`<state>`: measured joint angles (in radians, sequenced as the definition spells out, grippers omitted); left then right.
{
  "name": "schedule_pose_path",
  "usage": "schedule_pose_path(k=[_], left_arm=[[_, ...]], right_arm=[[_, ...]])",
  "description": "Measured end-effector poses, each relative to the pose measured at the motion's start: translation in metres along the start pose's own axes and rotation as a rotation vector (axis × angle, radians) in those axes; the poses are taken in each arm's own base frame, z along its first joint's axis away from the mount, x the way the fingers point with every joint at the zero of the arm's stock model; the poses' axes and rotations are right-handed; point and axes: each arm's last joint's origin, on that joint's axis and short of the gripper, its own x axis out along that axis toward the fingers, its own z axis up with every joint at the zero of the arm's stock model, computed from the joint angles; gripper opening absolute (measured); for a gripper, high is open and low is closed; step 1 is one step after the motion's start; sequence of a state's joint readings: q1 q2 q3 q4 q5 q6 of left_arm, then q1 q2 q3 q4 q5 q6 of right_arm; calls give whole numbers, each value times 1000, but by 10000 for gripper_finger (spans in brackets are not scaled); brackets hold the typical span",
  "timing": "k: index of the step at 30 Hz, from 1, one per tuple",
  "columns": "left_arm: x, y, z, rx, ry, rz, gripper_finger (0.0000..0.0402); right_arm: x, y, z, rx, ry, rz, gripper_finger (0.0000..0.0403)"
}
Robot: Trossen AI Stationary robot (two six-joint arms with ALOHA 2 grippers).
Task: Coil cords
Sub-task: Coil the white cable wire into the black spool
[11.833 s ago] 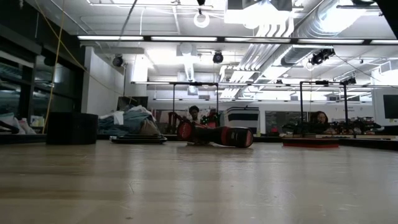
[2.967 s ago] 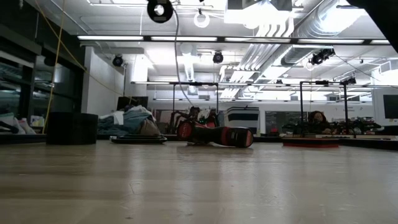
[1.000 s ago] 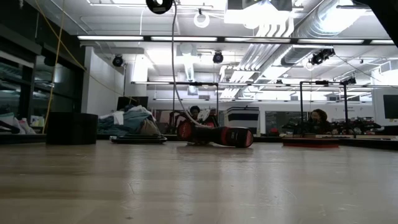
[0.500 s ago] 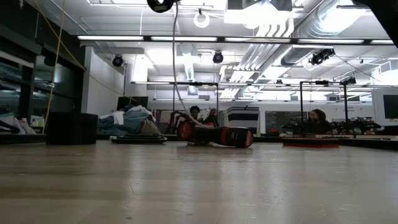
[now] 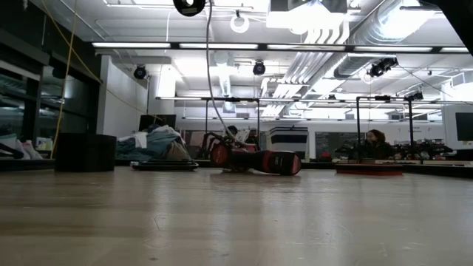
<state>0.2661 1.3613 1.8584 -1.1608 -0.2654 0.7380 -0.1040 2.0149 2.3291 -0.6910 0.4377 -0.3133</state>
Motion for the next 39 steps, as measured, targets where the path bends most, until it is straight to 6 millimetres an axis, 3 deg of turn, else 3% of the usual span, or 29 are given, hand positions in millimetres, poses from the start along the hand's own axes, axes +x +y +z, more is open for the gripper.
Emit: schedule_pose_path(k=[12,18,39], left_arm=[[0,-1,-2,-8,20,-13,0],[1,0,-6,-62,19,-44,0],[30,-13,-12,-74,54,-98,0]], right_arm=[[-4,-2,3,10,-21,15,1],[-7,-4,6,94,-54,46,1],[-15,-8,13,177,-118,96,0]])
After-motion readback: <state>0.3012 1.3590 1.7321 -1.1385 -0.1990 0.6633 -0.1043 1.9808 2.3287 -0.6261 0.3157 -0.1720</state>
